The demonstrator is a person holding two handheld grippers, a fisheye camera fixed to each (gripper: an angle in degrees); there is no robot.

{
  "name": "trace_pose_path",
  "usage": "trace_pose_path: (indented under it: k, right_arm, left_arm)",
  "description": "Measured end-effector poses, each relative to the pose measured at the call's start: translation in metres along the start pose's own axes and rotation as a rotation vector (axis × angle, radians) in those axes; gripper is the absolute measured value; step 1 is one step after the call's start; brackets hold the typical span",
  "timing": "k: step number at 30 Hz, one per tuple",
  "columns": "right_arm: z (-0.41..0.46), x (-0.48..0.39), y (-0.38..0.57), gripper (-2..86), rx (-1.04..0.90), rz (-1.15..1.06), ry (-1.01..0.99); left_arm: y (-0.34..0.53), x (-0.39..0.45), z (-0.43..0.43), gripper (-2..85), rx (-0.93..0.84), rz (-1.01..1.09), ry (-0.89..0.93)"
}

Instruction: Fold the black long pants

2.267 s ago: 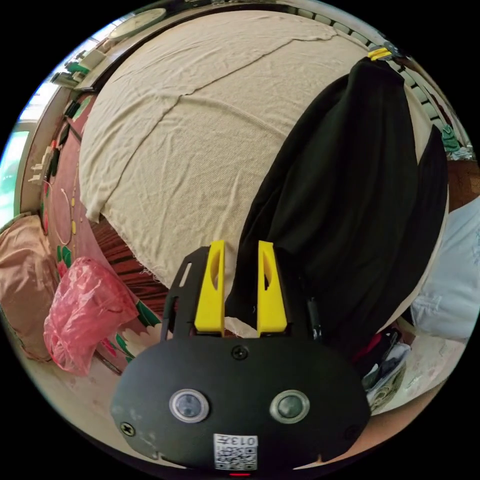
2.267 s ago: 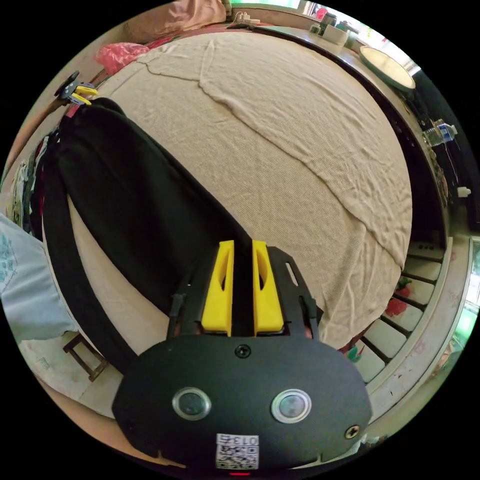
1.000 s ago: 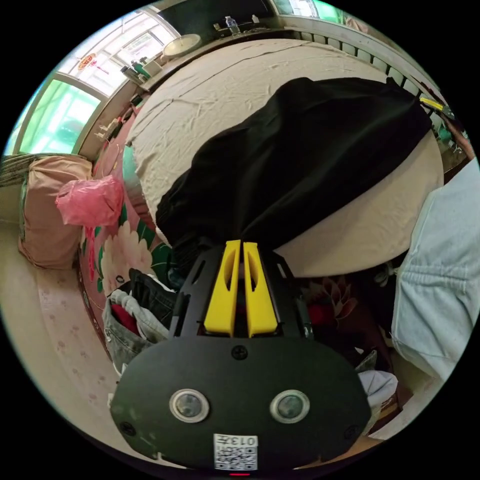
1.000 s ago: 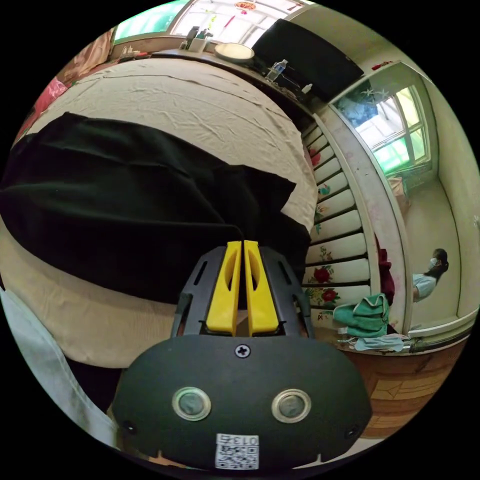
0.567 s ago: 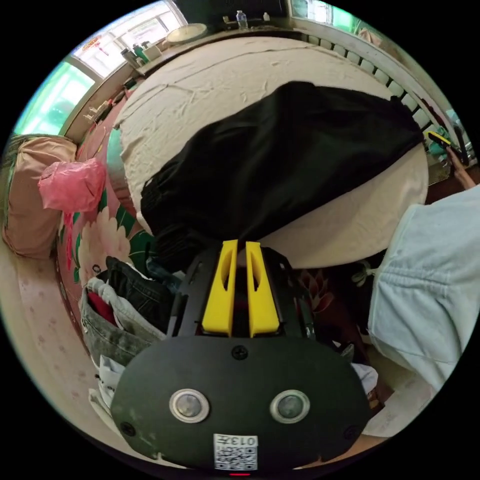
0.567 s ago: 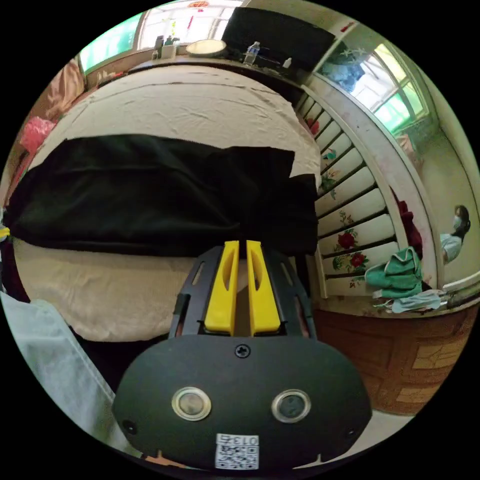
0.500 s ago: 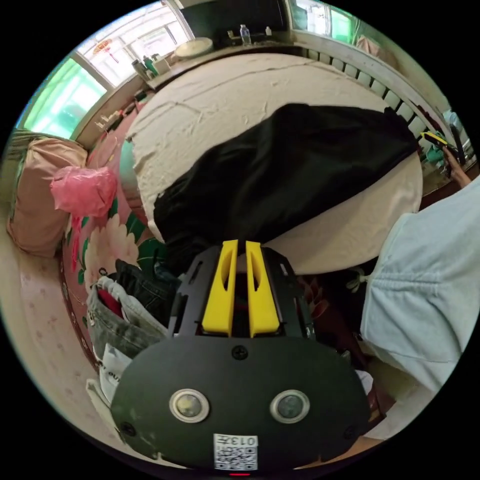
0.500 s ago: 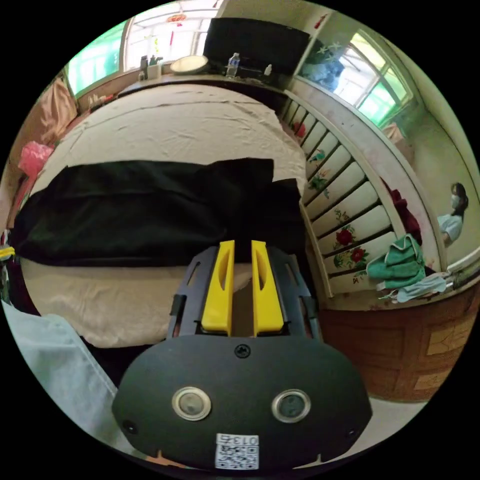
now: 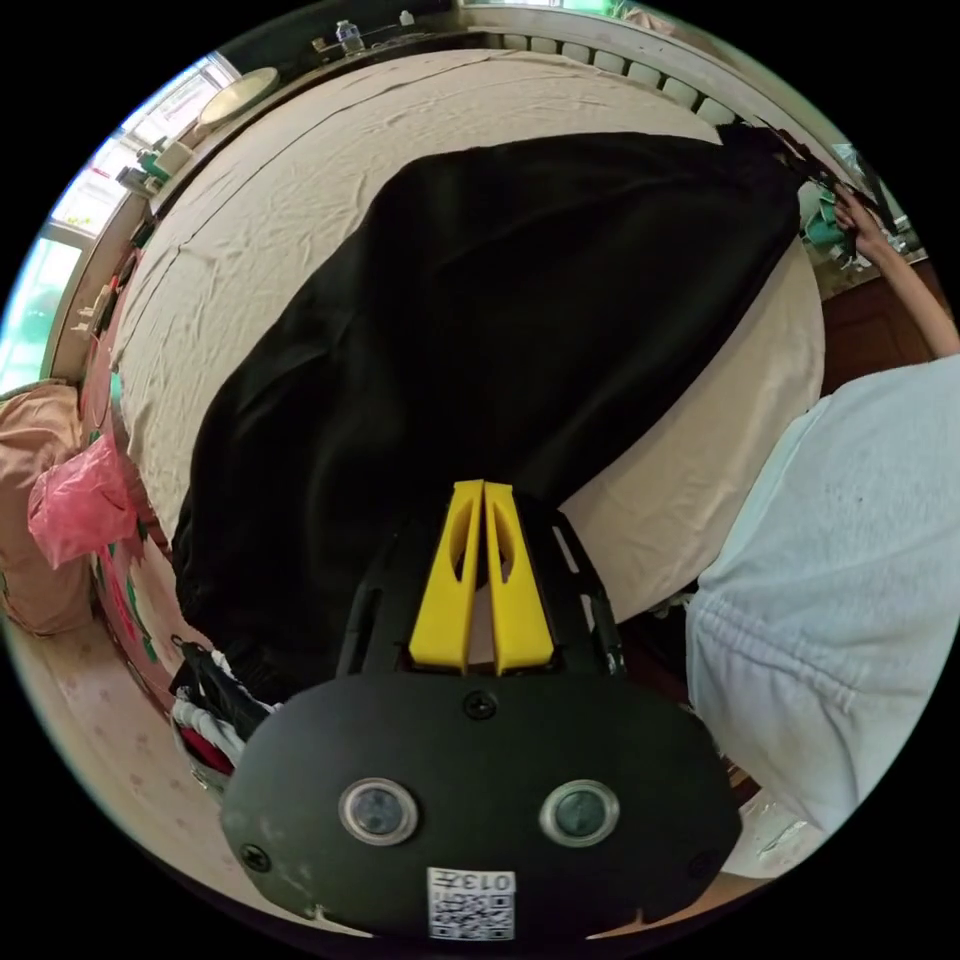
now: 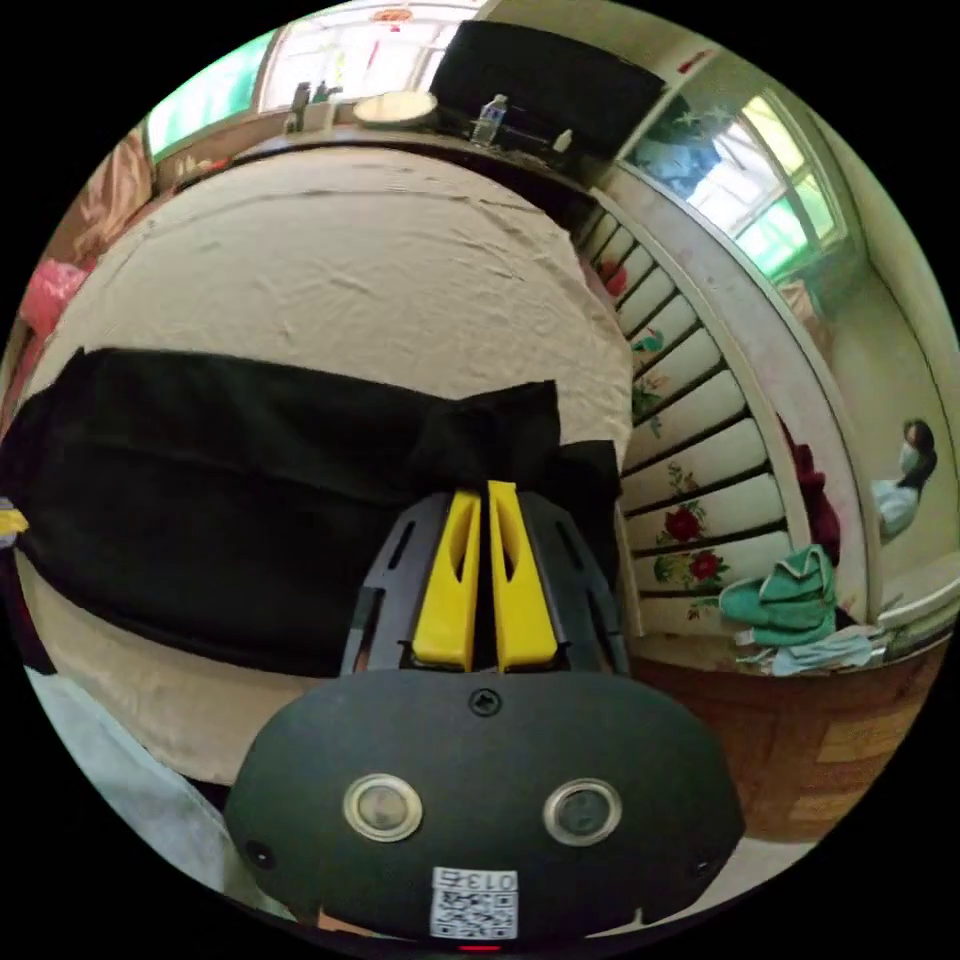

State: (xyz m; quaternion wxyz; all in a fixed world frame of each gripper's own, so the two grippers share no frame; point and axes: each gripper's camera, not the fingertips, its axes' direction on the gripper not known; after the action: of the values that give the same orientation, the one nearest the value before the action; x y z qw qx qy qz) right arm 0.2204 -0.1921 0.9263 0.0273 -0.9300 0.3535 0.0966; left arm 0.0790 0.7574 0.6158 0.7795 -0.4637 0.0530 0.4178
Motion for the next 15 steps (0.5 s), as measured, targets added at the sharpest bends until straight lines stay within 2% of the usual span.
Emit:
trace_pose_path:
  k: [3,5,8,10,12,15]
  right_arm:
    - [-0.034,0.079,0.026,2.2,0.142,0.274,-0.246]
    - [-0.023,0.116,0.047,3.0,0.122,0.397,-0.336]
    - [0.017,0.155,0.074,5.5,-0.068,0.548,-0.398]
    - [0.014,0.173,0.087,8.3,-0.047,0.649,-0.407]
    - [-0.006,0.189,0.097,12.5,0.086,0.727,-0.407]
    - [-0.016,0.199,0.091,13.7,0.076,0.717,-0.422]
  left_arm:
    - [-0.002,-0.004,0.010,-0.4,-0.023,-0.012,0.013]
    - [-0.004,-0.004,0.020,-0.4,-0.034,-0.008,0.024]
    - [-0.012,-0.003,0.031,-0.4,-0.063,0.001,0.032]
    - [-0.019,-0.001,0.034,-0.4,-0.092,0.017,-0.007]
    - [-0.025,0.004,0.033,-0.4,-0.075,0.040,-0.047]
    - [-0.041,0.019,0.027,-0.3,0.023,0.095,-0.056]
